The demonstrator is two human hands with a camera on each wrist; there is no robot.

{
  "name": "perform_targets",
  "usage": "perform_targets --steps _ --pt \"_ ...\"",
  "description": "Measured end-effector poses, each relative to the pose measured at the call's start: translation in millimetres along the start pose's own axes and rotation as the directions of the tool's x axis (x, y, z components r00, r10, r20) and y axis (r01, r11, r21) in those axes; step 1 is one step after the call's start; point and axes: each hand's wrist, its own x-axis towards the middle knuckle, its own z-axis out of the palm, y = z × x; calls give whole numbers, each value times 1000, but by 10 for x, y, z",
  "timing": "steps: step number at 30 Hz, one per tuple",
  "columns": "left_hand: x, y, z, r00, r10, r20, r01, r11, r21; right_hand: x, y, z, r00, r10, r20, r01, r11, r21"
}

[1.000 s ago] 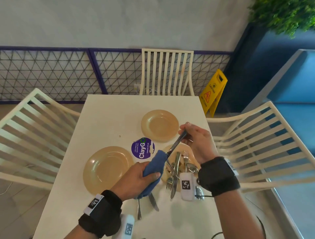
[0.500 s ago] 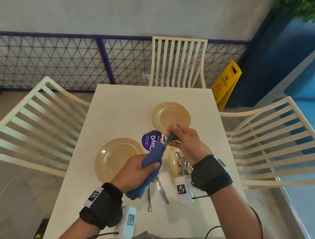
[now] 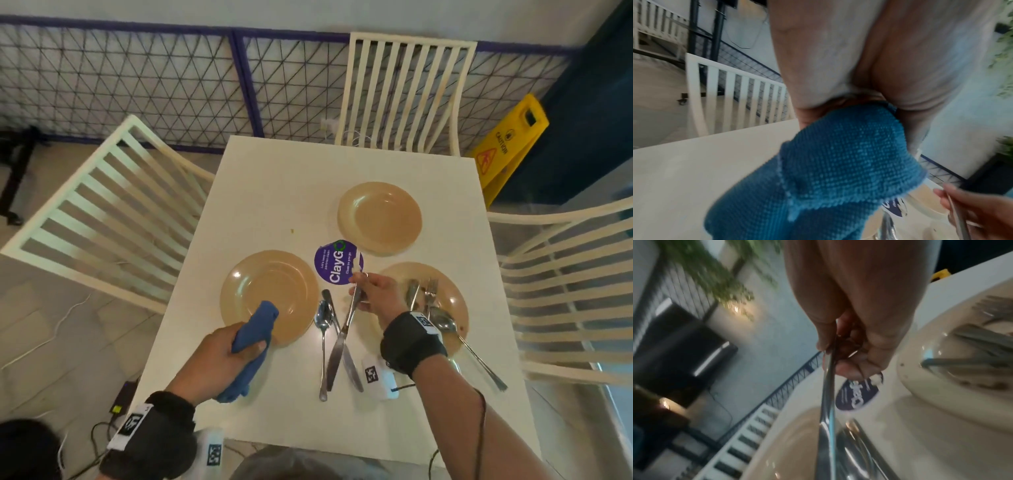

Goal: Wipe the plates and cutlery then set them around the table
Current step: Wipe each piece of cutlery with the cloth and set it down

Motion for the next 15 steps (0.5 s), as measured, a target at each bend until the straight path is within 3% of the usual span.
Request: perform_targets --steps 6,15 --pt "-172 -45 -59 995 -101 3 100 989 -104 311 470 235 999 44 -18 -48 957 -285" --pt "-216 -39 -5 995 -104 -4 103 989 -106 577 476 301 992 43 -123 -101 844 -526"
